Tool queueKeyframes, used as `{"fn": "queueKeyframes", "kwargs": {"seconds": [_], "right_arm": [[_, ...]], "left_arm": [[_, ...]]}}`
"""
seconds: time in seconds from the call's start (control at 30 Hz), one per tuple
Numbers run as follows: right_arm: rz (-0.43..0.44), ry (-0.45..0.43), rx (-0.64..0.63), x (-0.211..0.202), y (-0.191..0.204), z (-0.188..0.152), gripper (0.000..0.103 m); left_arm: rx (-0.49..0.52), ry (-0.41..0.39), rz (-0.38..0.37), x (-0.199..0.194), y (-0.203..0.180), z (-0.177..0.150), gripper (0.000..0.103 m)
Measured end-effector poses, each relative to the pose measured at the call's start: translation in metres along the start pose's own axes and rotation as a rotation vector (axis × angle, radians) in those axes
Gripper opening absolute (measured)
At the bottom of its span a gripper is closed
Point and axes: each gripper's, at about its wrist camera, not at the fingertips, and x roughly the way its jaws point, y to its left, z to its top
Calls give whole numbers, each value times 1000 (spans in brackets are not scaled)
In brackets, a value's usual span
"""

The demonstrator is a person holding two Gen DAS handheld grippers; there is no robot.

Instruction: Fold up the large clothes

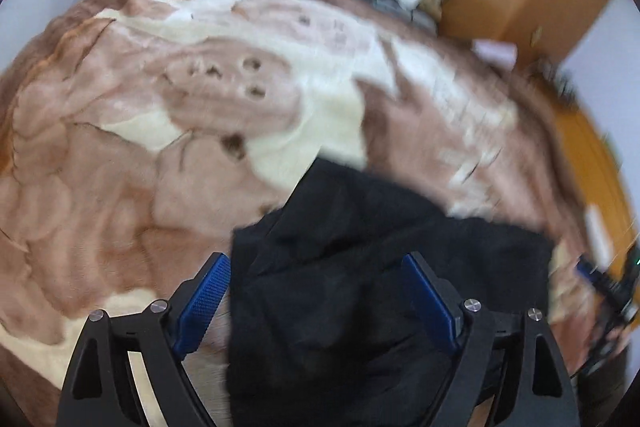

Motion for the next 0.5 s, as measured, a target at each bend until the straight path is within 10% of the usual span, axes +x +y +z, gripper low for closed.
{"fn": "queueKeyframes", "kwargs": {"seconds": [0.3, 0.5], "right_arm": [[102, 57, 47, 54, -6, -12, 73], [141, 11, 75, 38, -8, -16, 19]], "left_arm": [[-63, 70, 6, 46, 4, -6, 87], [-58, 36, 54, 44, -2, -3, 50]]}}
